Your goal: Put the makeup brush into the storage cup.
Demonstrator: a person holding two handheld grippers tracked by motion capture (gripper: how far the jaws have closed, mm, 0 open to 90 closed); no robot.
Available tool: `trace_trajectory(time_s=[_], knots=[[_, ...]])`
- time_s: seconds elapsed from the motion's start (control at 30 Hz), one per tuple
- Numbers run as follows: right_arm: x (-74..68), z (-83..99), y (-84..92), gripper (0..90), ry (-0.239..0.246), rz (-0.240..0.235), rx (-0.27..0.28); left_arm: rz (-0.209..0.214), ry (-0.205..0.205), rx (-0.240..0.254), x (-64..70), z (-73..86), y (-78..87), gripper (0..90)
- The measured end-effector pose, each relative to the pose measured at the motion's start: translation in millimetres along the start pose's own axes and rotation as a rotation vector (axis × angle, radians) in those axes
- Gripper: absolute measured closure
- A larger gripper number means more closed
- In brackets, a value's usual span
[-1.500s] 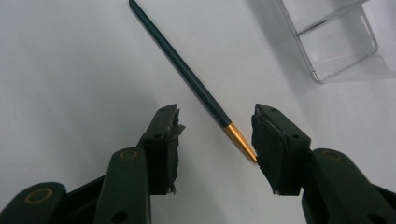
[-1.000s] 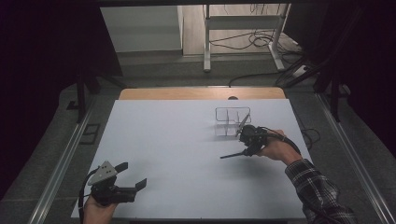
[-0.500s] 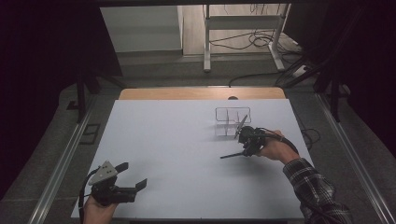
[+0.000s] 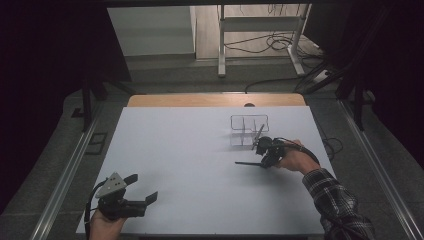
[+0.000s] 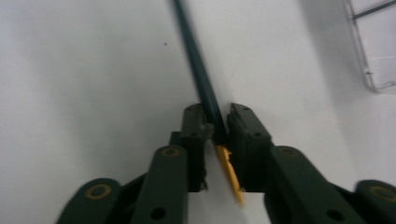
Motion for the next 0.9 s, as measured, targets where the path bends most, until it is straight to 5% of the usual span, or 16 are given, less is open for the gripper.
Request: trace_trajectory(time_s=[0.2,0.4,0.9], knots=[[-0.4,-0.5,0.3,83.2,-0.050,-0.007,-0.017,0.000,0.002,-0.003,0.3,-0.1,-0.1,5.2],[-1.5,0.4,2.8,83.2,-0.041,-0.010,-0.010,-0.002,0.004,-0.017,0.6,-0.3,-1.5,5.5],[-9.0,3.4,33.8,83.2,-0.062,-0.021,0.124,-0.009,-0.008,-0.021,4.3,-2.3,-2.1,5.6]])
Point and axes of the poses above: each handheld gripper's, and its own axes: y roughly backward along the jaws, z roughly out of its underside, x roughly to its right, the point moved 1 cm from there along -y, roughly forward along the jaws, and after that the axes turned 11 degrees about z, right-handed, at the moved point
